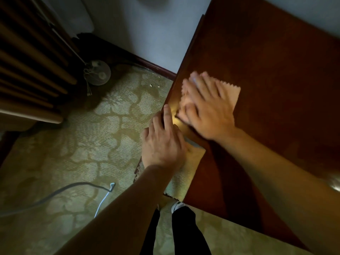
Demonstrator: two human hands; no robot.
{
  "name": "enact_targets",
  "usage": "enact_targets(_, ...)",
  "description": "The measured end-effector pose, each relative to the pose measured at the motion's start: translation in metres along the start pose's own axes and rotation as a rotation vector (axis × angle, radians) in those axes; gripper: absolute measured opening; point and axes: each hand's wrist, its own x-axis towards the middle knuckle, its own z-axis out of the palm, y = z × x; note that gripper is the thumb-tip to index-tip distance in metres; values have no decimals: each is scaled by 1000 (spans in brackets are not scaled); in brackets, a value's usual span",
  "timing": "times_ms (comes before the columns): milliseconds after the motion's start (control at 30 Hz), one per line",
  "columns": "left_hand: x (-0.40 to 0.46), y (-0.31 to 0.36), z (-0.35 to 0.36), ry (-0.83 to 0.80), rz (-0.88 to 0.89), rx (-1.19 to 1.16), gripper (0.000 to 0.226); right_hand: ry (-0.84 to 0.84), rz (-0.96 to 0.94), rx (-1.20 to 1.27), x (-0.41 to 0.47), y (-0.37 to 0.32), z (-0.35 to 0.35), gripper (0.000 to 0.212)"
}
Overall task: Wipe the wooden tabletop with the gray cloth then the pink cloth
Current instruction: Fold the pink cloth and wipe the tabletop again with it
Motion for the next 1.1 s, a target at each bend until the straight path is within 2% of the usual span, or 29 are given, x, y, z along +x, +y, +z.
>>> enact_targets(167, 0, 0, 1, 15, 10, -1, 62, -35, 195, 16, 27, 2, -3, 63)
enact_targets(367, -1, -2, 6, 32, 15, -13, 59, 51, 98, 50, -43, -29, 12, 62)
enact_targets(500, 0, -1, 4, 38, 18, -4, 59, 17, 41, 11, -13, -4, 8, 65)
enact_targets(633, 0, -1, 4, 57, 15, -12, 58, -7, 171, 25, 39, 36, 0, 63)
enact_targets(733, 0, -4, 6, 54, 13, -28, 57, -8, 183, 19, 54, 39, -1, 64)
enact_targets(800, -1, -3, 3, 40, 4, -39, 57, 7, 144, 32, 41, 28, -1, 64)
enact_targets(933, 3, 7, -7, 32, -70, -7, 56, -9, -120, 25, -4, 16, 3, 67)
enact_targets(1033, 29, 28, -11, 127, -102, -13, 43, -26, -248, 9, 11, 35, 1, 67)
enact_targets(1100, 57, 46, -11, 161, -73, -12, 42, -25, -256, -15, 42, 55, -1, 64)
